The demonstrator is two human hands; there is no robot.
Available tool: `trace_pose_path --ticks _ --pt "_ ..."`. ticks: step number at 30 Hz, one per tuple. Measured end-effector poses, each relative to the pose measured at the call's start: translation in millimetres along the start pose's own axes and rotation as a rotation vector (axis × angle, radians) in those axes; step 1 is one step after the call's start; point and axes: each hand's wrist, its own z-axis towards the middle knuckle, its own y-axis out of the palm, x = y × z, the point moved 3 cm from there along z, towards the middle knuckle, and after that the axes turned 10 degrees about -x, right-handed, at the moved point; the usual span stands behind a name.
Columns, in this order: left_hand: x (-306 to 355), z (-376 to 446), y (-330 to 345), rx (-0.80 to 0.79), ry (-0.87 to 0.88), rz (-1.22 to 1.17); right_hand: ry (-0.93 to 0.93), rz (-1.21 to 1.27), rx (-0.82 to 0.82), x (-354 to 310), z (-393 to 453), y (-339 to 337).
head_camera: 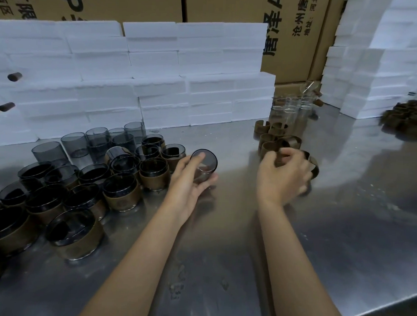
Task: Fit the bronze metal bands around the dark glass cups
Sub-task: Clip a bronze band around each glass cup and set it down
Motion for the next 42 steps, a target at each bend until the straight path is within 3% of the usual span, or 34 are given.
trace_pose_path --ticks 2,4,8,11,17,19,21,24,31,37,42 --pt "0 0 0 -0.011 -0.001 0.012 0.072 -0.026 0.097 3 15 -14" --pt "-1 0 1 -0.012 -0.004 0.030 0.123 -0.097 0.085 10 33 -25" --pt "1 -2 3 -0.033 -0.014 0.040 0.208 -0.297 -0.153 33 63 -35" --pt "3 -3 4 -0.062 -0.020 0.043 0.171 -0.346 -0.192 40 69 -35" --pt "4 -4 4 -0.062 -0.040 0.064 -0.024 -0.102 -0.295 28 47 -21" --pt "4 -5 4 -0.057 -0.034 0.054 -0.129 -0.020 -0.418 16 33 -9" --pt "5 -6 4 -0.062 -0.026 0.042 -0.174 0.031 -0.662 2 15 9" --pt "8 -10 7 -0.105 -0.029 0.092 -0.226 -0.045 -0.937 -18 -12 30" --pt "18 -15 5 -0.149 0.032 0.156 -0.320 -0.227 -0.802 -42 -31 42" --pt "16 -12 3 -0.115 -0.021 0.013 -0.082 0.192 -0.753 -28 -59 56" --pt "15 -12 -2 -0.084 -0.036 -0.041 -0.002 0.177 -0.869 -13 -70 70"
